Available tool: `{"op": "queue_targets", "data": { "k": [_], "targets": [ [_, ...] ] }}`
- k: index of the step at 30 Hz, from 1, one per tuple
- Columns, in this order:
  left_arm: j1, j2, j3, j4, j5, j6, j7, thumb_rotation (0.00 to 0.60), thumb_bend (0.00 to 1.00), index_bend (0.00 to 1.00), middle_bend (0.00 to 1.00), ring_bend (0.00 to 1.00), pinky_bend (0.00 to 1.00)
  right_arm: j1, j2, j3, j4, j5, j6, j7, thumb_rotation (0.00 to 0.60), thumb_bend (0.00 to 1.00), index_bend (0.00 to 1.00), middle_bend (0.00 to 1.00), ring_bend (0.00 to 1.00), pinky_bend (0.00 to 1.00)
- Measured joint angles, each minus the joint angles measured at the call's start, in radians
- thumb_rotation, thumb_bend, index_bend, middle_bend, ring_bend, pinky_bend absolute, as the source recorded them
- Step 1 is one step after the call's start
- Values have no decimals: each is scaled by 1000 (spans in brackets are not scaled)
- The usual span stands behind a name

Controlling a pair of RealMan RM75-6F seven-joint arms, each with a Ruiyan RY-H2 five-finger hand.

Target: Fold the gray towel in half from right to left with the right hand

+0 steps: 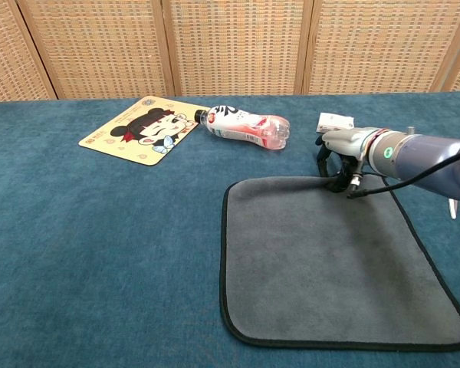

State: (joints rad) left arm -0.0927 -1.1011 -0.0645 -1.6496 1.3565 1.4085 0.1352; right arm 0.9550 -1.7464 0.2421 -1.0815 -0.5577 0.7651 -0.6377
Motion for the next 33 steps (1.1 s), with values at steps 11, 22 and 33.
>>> {"op": "queue_targets", "data": {
  "k": [11,22,33],
  "targets": [
    [2,9,4,-7,8,2,-16,600,78,0,0,0,0,-58,73,-46,-157,-150,77,51,600,524,598,0,0,0],
    [13,23,24,-21,64,32,-34,600,78,0,0,0,0,-189,200,-165,-434,-430,259,112,600,524,608,0,0,0],
    [30,37,46,-32,123,70,-59,600,78,0,0,0,0,-318,241,-309,-544,-649,396,102,600,524,608,0,0,0]
  ]
}}
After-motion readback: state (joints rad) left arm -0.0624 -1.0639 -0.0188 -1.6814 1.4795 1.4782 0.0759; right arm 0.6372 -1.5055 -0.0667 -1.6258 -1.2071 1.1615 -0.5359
